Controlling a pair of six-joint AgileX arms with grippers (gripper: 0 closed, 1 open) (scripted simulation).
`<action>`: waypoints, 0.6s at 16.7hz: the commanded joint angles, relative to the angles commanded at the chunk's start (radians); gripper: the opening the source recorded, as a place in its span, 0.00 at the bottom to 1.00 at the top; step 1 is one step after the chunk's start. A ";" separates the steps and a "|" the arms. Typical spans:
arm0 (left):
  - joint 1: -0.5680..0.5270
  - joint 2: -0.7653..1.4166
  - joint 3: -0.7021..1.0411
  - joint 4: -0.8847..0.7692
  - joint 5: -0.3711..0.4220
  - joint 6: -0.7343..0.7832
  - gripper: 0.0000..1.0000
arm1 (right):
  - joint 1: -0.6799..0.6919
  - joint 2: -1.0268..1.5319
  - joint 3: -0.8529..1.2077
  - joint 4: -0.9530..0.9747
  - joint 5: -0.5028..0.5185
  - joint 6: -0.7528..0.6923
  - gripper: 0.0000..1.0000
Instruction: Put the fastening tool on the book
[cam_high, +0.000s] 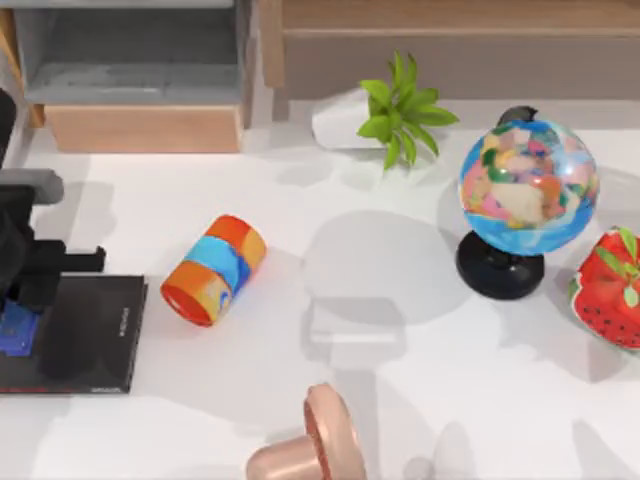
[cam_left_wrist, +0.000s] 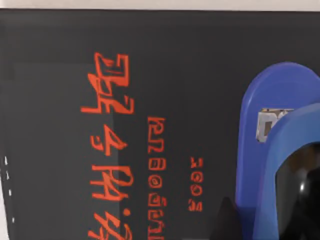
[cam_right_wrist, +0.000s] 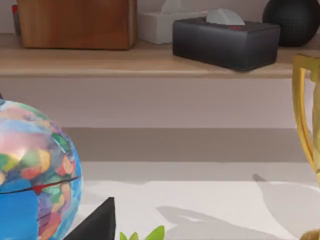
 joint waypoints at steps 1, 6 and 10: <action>0.000 0.004 -0.004 0.008 0.000 0.000 0.00 | 0.000 0.000 0.000 0.000 0.000 0.000 1.00; 0.000 0.004 -0.005 0.009 0.000 0.000 0.15 | 0.000 0.000 0.000 0.000 0.000 0.000 1.00; 0.000 0.004 -0.005 0.009 0.000 0.000 0.45 | 0.000 0.000 0.000 0.000 0.000 0.000 1.00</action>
